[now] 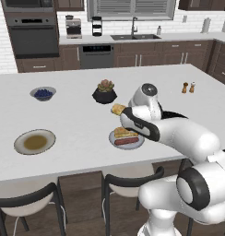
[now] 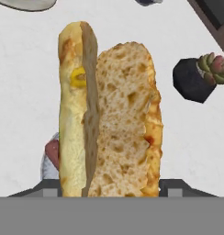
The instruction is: Place one bun and one sausage from the bowl on each plate.
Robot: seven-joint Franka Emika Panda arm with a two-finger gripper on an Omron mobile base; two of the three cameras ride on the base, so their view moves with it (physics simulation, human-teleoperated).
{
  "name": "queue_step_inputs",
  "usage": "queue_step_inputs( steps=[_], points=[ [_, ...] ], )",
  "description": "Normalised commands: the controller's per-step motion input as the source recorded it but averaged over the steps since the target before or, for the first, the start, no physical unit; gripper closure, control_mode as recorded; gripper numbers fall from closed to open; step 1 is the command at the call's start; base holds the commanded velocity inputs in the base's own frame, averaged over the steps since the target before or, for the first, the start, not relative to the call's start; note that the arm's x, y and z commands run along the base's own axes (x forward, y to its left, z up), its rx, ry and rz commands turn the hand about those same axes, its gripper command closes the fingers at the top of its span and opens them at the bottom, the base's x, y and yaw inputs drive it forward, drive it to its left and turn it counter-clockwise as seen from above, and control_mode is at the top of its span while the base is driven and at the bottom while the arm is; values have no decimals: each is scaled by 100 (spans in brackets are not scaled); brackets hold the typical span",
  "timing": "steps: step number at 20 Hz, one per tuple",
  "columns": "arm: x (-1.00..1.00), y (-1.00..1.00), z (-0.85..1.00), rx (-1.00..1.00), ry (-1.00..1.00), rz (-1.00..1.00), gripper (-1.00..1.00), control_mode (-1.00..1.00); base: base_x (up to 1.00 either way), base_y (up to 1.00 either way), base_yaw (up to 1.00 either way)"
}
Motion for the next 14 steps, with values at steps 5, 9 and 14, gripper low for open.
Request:
queue_step_inputs(
  steps=[5, 9, 14],
  points=[
    [0, 100, 0, 0, 0, 20, 100, -100, 0, 0, 0],
    [0, 93, 0, 0, 0, 25, 100, -100, 0, 0, 0],
    [0, 88, 0, 0, 1, 27, 100, -100, 0, 0, 0]
  ],
)
